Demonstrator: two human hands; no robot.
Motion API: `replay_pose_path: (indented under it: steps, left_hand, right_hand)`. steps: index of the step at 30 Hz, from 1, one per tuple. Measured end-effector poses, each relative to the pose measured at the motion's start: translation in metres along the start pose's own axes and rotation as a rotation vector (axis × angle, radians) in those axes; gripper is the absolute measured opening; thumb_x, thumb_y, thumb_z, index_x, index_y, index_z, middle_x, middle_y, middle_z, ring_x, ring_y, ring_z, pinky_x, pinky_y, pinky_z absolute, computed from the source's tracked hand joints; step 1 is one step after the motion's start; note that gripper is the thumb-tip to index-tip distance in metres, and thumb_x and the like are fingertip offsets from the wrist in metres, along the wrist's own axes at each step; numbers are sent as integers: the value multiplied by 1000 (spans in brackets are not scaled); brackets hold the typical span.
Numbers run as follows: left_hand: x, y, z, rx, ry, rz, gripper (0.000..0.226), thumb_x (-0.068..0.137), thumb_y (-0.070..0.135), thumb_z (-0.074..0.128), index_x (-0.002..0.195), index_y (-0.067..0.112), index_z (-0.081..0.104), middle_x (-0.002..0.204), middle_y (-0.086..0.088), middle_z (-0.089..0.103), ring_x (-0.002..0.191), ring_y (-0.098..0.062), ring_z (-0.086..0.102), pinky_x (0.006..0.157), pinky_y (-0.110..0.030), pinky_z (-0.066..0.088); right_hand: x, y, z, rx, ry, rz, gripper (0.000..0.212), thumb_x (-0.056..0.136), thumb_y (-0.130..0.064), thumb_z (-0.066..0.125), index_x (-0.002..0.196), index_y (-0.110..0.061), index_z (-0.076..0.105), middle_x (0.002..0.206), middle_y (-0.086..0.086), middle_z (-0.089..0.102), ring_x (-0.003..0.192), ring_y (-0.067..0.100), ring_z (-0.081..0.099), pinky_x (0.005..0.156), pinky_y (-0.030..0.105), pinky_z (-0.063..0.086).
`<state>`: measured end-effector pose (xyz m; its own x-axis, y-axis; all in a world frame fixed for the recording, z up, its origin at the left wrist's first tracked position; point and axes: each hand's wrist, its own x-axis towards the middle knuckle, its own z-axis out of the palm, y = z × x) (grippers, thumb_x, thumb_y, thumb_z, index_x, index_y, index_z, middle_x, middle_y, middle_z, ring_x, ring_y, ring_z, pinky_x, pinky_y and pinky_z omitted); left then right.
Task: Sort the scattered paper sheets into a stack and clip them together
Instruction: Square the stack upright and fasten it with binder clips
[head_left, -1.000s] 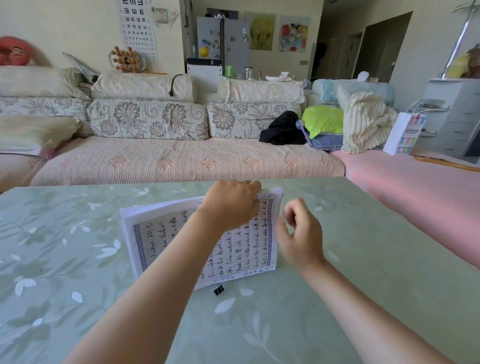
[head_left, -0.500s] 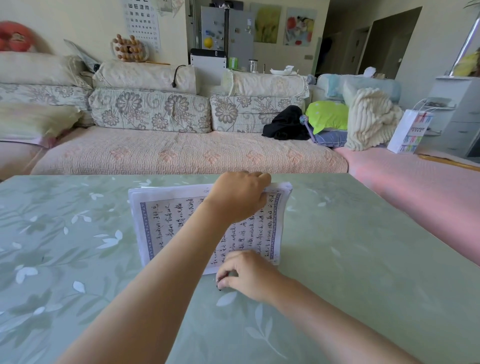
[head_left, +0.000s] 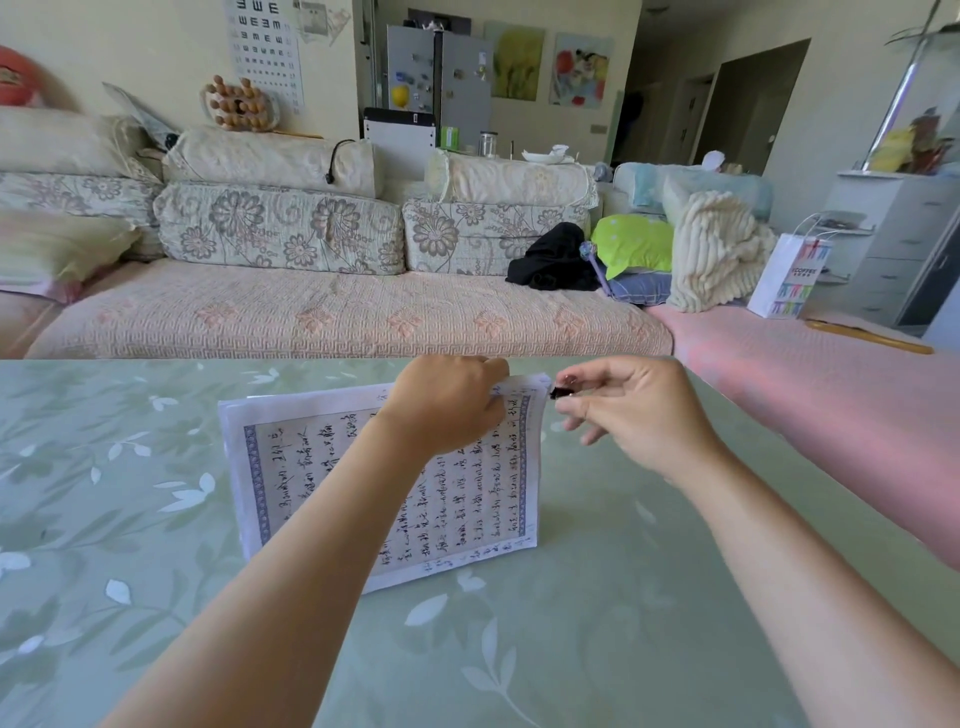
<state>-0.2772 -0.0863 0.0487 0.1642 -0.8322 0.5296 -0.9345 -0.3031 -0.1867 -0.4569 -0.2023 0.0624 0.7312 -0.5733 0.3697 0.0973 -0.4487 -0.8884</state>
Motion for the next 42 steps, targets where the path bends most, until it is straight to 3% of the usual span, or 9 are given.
replay_pose_path:
  steps: [6, 9, 14, 19, 26, 31, 37, 40, 42]
  left_hand:
    - [1, 6, -3, 27, 12, -41, 15, 91, 35, 44, 91, 22, 51, 67, 6, 45, 59, -21, 46, 52, -27, 33]
    - [2, 8, -4, 39, 8, -62, 15, 90, 35, 44, 92, 23, 53, 72, 6, 50, 60, -21, 45, 53, -27, 32]
    - [1, 8, -6, 49, 7, -80, 22, 89, 36, 45, 99, 22, 58, 73, 6, 48, 63, -21, 44, 54, -28, 29]
    - [1, 7, -4, 22, 15, -74, 25, 86, 36, 45, 99, 21, 60, 78, 3, 61, 63, -21, 45, 55, -28, 31]
    - [-1, 5, -1, 6, 32, -69, 24, 85, 36, 46, 95, 20, 61, 70, 6, 50, 61, -21, 46, 55, -27, 31]
    - [-2, 7, 1, 19, 135, 27, 20, 80, 33, 53, 88, 17, 64, 69, 3, 62, 55, -24, 58, 49, -24, 24]
    - [-3, 10, 2, 28, 190, 48, 14, 70, 29, 59, 72, 16, 63, 56, 5, 57, 38, -22, 50, 44, -20, 21]
    - [-4, 11, 2, 32, 202, 40, 13, 70, 28, 60, 70, 16, 61, 56, 5, 57, 37, -21, 48, 44, -20, 19]
    - [-4, 12, 2, 37, 204, 35, 13, 70, 29, 60, 70, 16, 61, 55, 5, 57, 36, -21, 48, 44, -19, 18]
  right_hand:
    - [16, 0, 11, -326, 95, -121, 15, 73, -15, 87, 85, -21, 81, 41, -20, 54, 35, 3, 39, 42, 14, 30]
    - [22, 3, 21, -388, 123, -207, 16, 74, -17, 86, 90, -20, 82, 57, -24, 64, 45, -3, 52, 49, 12, 37]
    - [30, 10, 27, -442, 135, -360, 17, 75, -9, 84, 91, -14, 82, 87, -10, 76, 78, 0, 71, 75, 26, 58]
    - [34, 15, 27, -452, 137, -369, 17, 75, -10, 85, 90, -16, 82, 88, -12, 76, 81, 0, 72, 76, 31, 59]
    - [36, 16, 28, -583, 128, -497, 14, 74, -11, 83, 87, -16, 82, 87, -4, 78, 79, 9, 73, 71, 34, 60]
    - [44, 13, 22, -591, 91, -414, 14, 74, -15, 83, 87, -21, 82, 86, -8, 78, 80, 8, 73, 74, 35, 59]
    - [56, 2, 14, -614, -14, -228, 15, 72, -25, 86, 81, -35, 80, 78, -12, 77, 75, 3, 70, 75, 28, 56]
    - [56, 0, 11, -601, -57, -171, 15, 75, -24, 84, 86, -34, 81, 73, -12, 75, 62, -3, 62, 62, 22, 47]
    - [55, 3, 12, -516, -97, -153, 16, 78, -18, 83, 88, -30, 81, 77, -9, 76, 71, 3, 66, 70, 25, 51]
